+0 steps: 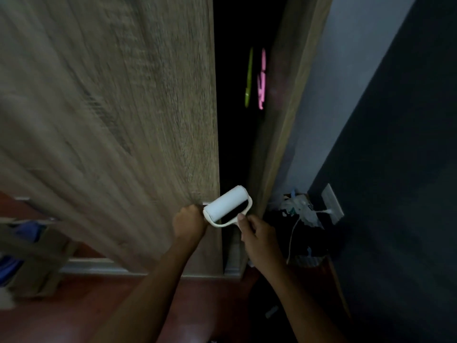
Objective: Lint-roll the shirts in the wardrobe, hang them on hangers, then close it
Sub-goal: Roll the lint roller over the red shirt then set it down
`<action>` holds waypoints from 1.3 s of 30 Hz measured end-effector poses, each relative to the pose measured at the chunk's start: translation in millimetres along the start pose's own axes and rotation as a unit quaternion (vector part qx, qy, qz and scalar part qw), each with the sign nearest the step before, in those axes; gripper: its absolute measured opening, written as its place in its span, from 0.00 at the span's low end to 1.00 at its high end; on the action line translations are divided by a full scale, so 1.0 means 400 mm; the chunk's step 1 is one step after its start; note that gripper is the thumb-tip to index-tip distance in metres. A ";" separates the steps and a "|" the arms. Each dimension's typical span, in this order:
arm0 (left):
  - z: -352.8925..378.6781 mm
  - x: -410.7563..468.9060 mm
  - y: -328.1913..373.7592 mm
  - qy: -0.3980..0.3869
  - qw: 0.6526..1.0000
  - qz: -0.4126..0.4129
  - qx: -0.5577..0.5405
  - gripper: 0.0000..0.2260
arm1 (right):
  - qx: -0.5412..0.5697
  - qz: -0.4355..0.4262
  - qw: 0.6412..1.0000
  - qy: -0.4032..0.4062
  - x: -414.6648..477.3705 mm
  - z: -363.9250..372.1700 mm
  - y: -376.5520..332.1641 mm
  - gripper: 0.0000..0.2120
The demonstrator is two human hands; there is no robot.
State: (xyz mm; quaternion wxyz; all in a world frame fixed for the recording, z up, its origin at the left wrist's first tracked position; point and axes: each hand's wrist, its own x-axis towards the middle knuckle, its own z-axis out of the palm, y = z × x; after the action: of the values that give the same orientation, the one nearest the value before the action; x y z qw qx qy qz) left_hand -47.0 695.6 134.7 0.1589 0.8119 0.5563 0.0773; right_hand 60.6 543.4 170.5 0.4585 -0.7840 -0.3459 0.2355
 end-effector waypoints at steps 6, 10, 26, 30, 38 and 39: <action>-0.005 0.002 -0.143 0.095 0.985 -0.124 -0.079 0.19 | 0.018 -0.050 0.998 -0.035 0.041 0.036 -0.048 0.19; -0.116 0.016 -0.200 0.235 0.963 -0.120 -0.045 0.13 | 0.014 -0.076 0.996 -0.052 0.074 0.089 -0.083 0.16; -0.614 0.175 -0.409 0.453 0.884 0.004 -0.113 0.41 | 0.059 -0.186 0.968 -0.156 0.176 0.359 -0.319 0.06; -0.628 0.210 -0.471 0.440 0.886 0.017 -0.145 0.39 | 0.074 -0.213 0.964 -0.139 0.190 0.423 -0.397 0.09; -0.677 0.243 -0.590 0.443 0.884 0.018 -0.147 0.39 | 0.106 -0.234 0.958 -0.128 0.210 0.546 -0.499 0.14; -0.683 0.246 -0.604 0.442 0.885 0.016 -0.146 0.39 | 0.109 -0.233 0.958 -0.129 0.210 0.558 -0.506 0.15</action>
State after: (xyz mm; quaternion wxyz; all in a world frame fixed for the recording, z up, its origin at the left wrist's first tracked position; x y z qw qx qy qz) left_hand -305.6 913.5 302.8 0.0118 0.6703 0.5380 0.5109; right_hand -104.2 800.1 239.9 0.5346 -0.5903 -0.5471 0.2576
